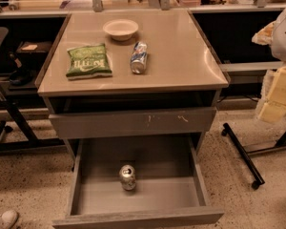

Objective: Pick redbull can from middle drawer and place on counter

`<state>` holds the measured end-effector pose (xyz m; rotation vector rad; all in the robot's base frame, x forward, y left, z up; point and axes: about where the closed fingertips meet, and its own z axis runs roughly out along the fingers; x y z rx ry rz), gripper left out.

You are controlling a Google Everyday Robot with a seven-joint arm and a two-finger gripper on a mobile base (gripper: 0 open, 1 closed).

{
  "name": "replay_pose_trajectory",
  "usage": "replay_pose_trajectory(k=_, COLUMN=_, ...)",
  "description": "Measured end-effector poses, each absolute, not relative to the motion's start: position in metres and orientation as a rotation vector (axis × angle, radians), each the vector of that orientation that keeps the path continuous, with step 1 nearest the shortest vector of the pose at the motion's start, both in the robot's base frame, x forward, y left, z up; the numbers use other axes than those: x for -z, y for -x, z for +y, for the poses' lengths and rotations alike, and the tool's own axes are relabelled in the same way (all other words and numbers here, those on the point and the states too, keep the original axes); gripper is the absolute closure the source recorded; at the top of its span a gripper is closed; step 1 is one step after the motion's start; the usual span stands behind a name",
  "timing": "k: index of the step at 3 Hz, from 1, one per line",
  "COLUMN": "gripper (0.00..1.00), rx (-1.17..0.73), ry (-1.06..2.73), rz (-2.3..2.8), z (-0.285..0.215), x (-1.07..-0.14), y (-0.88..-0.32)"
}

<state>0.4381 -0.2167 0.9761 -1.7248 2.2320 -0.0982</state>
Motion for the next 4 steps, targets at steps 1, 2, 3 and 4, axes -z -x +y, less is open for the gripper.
replay_pose_trajectory(k=1, gripper=0.00, rx=0.098, ry=1.725, rz=2.232, z=-0.217, x=-0.976, y=-0.438)
replay_pose_trajectory(k=2, gripper=0.00, rx=0.052, ry=1.721, rz=2.219, z=-0.209, x=-0.963, y=-0.438)
replay_pose_trajectory(k=3, gripper=0.00, rx=-0.045, ry=1.714, rz=2.208, z=-0.187, x=-0.923, y=-0.438)
replay_pose_trajectory(k=4, gripper=0.00, rx=-0.142, ry=1.744, rz=2.211, z=-0.157, x=-0.858, y=-0.443)
